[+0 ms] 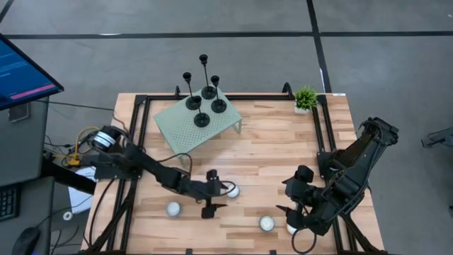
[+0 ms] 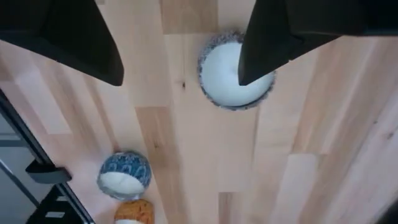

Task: Pick & Place candle stick holders
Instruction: Put the red patterned scented candle on the shelf

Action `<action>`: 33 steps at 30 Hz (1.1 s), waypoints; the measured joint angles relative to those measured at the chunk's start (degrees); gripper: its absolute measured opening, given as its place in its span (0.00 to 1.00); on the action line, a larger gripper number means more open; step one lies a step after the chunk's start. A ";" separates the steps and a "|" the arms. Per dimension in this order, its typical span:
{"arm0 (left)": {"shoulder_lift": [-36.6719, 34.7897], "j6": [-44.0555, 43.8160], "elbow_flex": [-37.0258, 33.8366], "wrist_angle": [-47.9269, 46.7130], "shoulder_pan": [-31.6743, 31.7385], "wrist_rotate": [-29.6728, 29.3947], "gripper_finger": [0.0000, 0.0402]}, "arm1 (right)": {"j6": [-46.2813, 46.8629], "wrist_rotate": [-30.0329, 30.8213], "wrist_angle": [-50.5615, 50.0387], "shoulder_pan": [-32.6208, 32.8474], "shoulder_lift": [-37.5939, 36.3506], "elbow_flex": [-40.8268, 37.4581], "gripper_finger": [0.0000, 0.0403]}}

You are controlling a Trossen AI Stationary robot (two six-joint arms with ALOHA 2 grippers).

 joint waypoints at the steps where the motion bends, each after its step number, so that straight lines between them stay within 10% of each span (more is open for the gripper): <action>1: 0.71 0.00 0.00 0.86 0.41 0.09 0.81 | 0.00 0.00 0.01 0.00 0.00 0.00 0.97; 33: 12.37 -1.05 0.07 12.80 5.37 2.10 0.90 | 3.83 -0.61 0.85 0.07 0.00 -2.97 0.97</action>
